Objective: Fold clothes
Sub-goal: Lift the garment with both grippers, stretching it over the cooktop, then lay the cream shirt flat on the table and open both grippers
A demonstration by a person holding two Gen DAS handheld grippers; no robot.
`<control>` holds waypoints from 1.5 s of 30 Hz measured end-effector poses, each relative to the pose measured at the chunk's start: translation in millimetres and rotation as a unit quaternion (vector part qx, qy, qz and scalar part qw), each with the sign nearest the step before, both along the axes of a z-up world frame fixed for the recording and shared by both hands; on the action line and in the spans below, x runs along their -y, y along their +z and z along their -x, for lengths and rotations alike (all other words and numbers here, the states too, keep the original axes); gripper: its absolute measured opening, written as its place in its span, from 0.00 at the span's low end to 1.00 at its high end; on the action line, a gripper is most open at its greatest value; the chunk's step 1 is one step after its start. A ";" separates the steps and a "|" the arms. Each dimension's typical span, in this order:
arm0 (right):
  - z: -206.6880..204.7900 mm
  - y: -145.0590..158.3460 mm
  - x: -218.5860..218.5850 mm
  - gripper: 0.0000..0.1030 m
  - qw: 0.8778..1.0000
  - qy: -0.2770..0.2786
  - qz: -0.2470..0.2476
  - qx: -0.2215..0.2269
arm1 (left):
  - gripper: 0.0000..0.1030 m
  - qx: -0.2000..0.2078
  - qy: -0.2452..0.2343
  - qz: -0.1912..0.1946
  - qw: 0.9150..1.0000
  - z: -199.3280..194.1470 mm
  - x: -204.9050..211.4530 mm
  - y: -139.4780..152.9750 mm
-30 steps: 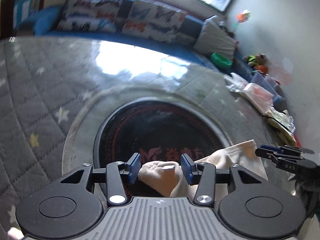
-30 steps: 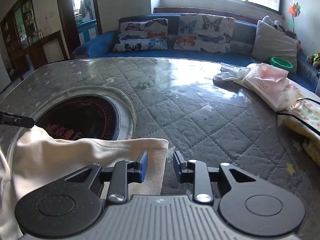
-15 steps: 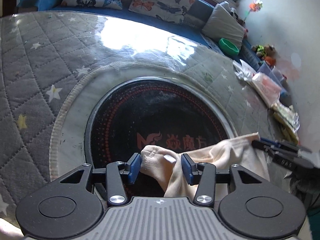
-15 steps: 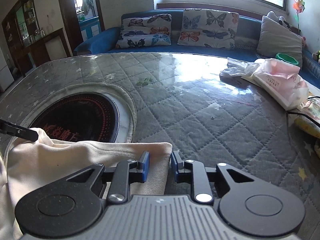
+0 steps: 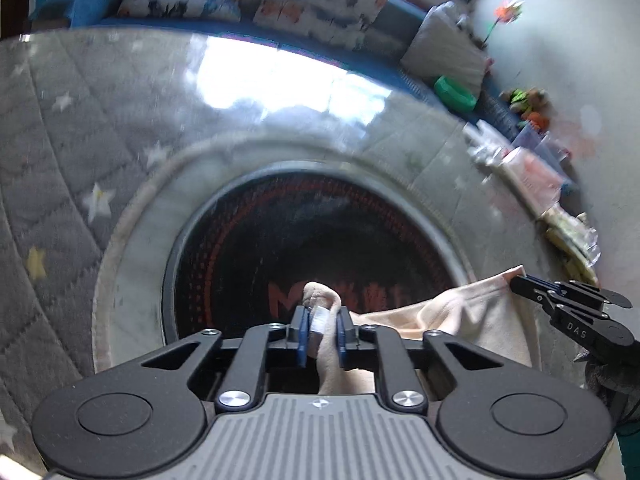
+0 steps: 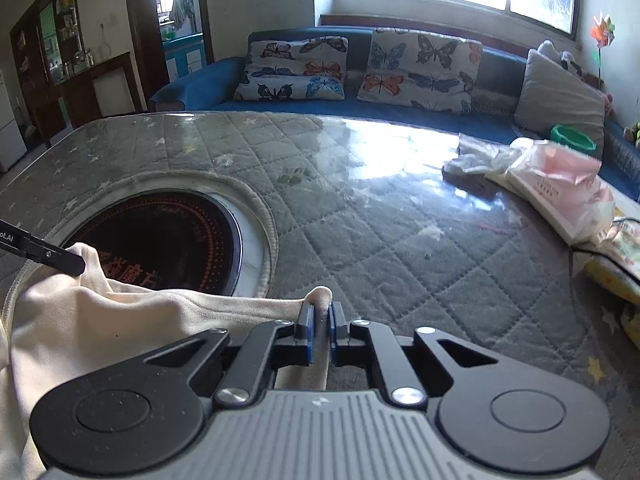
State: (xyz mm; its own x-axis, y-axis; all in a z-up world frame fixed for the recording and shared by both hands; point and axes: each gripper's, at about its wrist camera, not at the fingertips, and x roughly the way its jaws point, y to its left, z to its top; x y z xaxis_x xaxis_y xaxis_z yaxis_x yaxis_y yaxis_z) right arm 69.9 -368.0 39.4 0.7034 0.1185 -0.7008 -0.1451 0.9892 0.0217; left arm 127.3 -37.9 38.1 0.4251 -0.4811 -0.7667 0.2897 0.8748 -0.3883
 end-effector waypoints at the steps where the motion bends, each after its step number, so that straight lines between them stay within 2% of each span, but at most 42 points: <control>1: 1.3 5.0 -0.9 0.05 1.000 -0.002 0.002 0.013 | 0.12 0.021 0.000 0.007 1.000 2.5 -2.7 6.0; 5: 4.3 24.2 -2.6 0.05 0.997 -0.020 0.017 0.077 | 0.11 0.102 0.004 0.039 0.994 11.4 -15.6 28.0; 7: -1.0 26.0 -1.9 0.05 0.995 -0.031 0.022 0.089 | 0.11 0.146 0.010 0.024 0.989 13.3 -18.5 30.1; 8: -6.2 23.7 -0.9 0.05 0.995 -0.039 0.022 0.088 | 0.11 0.165 0.010 0.004 0.986 13.3 -15.9 26.9; 10: -17.9 12.4 -2.2 0.07 0.996 -0.040 0.032 0.078 | 0.11 0.177 0.005 -0.017 0.984 9.8 -9.5 14.3; 14: -31.0 -5.3 -4.7 0.10 0.997 -0.037 0.046 0.057 | 0.15 0.172 0.012 -0.057 0.983 -0.4 1.6 -10.0; 15: -33.1 -8.9 -5.2 0.11 0.997 -0.037 0.048 0.052 | 0.16 0.172 0.015 -0.066 0.983 -1.1 2.9 -12.4; 17: -28.5 -7.6 -5.3 0.18 0.996 -0.037 0.050 0.058 | 0.18 0.172 0.020 -0.076 0.982 -1.9 4.1 -16.0; 19: -24.9 -4.5 -5.7 0.19 0.997 -0.025 0.042 0.055 | 0.23 0.176 0.027 -0.083 0.980 -3.0 3.3 -15.8; 21: -21.1 -3.9 -8.8 0.20 0.998 -0.012 0.037 0.052 | 0.24 0.187 0.038 -0.099 0.977 -3.8 4.0 -15.0; 26: -17.3 -8.5 -19.8 0.21 0.999 0.016 0.024 0.042 | 0.23 0.200 0.041 -0.088 0.975 4.6 4.8 0.2; 28: -19.2 -12.2 -25.5 0.22 0.999 0.028 0.028 0.035 | 0.23 0.200 0.007 -0.076 0.977 10.3 16.7 2.0; 31: -24.9 -18.1 -31.4 0.33 0.998 0.036 0.037 0.024 | 0.23 0.187 -0.048 -0.064 0.979 14.8 37.9 -2.0; 32: -26.5 -20.0 -32.3 0.33 0.998 0.036 0.038 0.022 | 0.23 0.178 -0.054 -0.066 0.980 12.8 43.1 -6.0; 37: -28.9 -18.6 -30.0 0.34 0.999 0.031 0.032 0.018 | 0.23 0.151 -0.043 -0.095 0.983 -3.3 52.4 -27.0; 40: -20.5 -14.7 -32.8 0.41 0.998 0.044 0.038 0.018 | 0.23 0.163 -0.038 -0.108 0.980 -1.7 48.0 -27.4; 42: -6.5 -11.4 -37.6 0.42 0.997 0.062 0.032 0.014 | 0.23 0.170 -0.034 -0.117 0.978 -0.5 45.1 -27.4; 45: 15.2 -9.9 -49.1 0.45 0.995 0.088 0.034 0.008 | 0.24 0.171 -0.030 -0.107 0.979 8.9 38.6 -20.2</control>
State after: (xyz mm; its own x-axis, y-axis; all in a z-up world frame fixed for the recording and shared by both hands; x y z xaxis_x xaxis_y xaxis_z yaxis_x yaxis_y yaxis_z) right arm 54.8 -318.9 29.5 0.6873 0.1944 -0.6999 -0.3166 0.9474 -0.0477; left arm 118.4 -76.4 18.0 0.6502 -0.3565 -0.6709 0.4235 0.9032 -0.0695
